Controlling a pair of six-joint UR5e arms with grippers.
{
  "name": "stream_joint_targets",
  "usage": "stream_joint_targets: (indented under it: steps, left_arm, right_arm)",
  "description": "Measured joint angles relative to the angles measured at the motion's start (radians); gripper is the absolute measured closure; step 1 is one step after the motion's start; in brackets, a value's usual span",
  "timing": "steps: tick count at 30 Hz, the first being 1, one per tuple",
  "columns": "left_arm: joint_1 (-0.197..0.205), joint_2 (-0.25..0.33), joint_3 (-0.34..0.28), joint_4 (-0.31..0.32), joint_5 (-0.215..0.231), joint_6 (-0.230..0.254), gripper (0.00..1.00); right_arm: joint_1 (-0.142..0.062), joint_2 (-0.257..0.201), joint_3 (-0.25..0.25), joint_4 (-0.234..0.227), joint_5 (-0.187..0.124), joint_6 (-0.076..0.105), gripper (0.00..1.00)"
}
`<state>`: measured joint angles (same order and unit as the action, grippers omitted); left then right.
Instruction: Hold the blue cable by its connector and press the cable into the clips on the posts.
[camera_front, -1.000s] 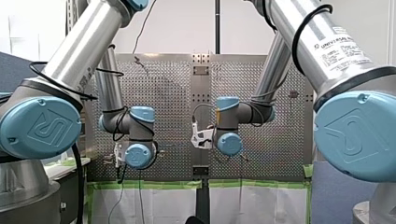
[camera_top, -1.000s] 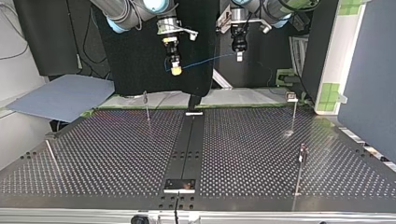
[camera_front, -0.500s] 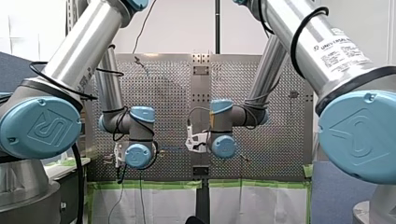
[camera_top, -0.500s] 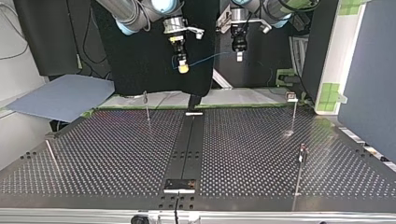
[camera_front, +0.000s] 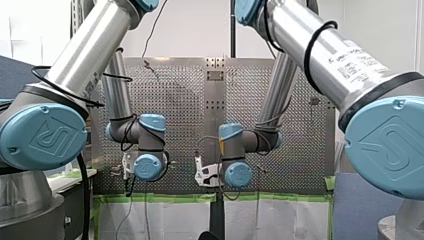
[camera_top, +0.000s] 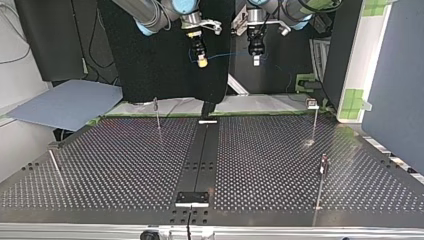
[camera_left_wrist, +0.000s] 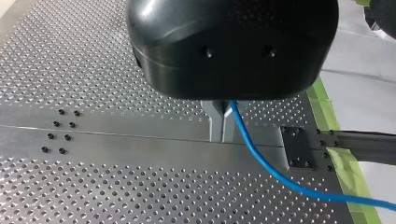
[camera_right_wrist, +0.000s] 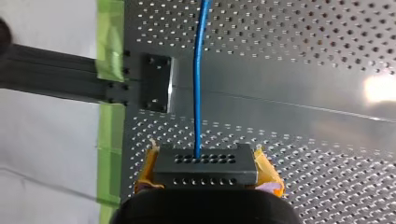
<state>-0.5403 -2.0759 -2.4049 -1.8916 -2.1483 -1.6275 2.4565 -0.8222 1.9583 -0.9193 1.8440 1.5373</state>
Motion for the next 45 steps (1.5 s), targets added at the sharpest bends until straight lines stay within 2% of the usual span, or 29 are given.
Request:
stream_joint_targets:
  steps: [5,8,13,16,19,24,30,36,41,45]
  left_arm:
    - [-0.007,0.020,-0.020,0.006,0.013,-0.012,1.00]
    - [-0.015,0.042,-0.041,-0.005,0.007,-0.022,1.00]
    - [-0.013,0.080,-0.054,-0.040,-0.001,-0.050,1.00]
    - [-0.008,0.104,-0.051,-0.064,-0.005,-0.056,1.00]
    - [-0.003,0.128,-0.048,-0.088,-0.017,-0.059,1.00]
    - [0.003,0.175,-0.026,-0.134,-0.050,-0.071,1.00]
    - [0.009,0.227,0.001,-0.187,-0.076,-0.096,1.00]
    - [0.014,0.275,0.006,-0.235,-0.104,-0.112,1.00]
    - [0.021,0.317,0.008,-0.277,-0.118,-0.117,1.00]
    - [0.026,0.350,0.018,-0.310,-0.122,-0.121,1.00]
  right_arm:
    - [0.000,0.004,-0.001,0.001,0.001,0.000,1.00]
    - [0.004,-0.007,-0.012,0.012,0.012,0.008,1.00]
    - [0.016,-0.048,-0.053,0.054,0.038,0.039,1.00]
    - [0.020,-0.074,-0.079,0.079,0.025,0.061,1.00]
    - [0.022,-0.103,-0.108,0.108,-0.001,0.074,1.00]
    - [0.021,-0.152,-0.157,0.157,-0.027,0.082,1.00]
    - [0.018,-0.201,-0.210,0.210,-0.033,0.084,1.00]
    - [0.016,-0.226,-0.263,0.263,-0.039,0.085,1.00]
    - [0.020,-0.257,-0.293,0.301,-0.046,0.085,1.00]
    - [0.022,-0.293,-0.300,0.337,-0.072,0.086,1.00]
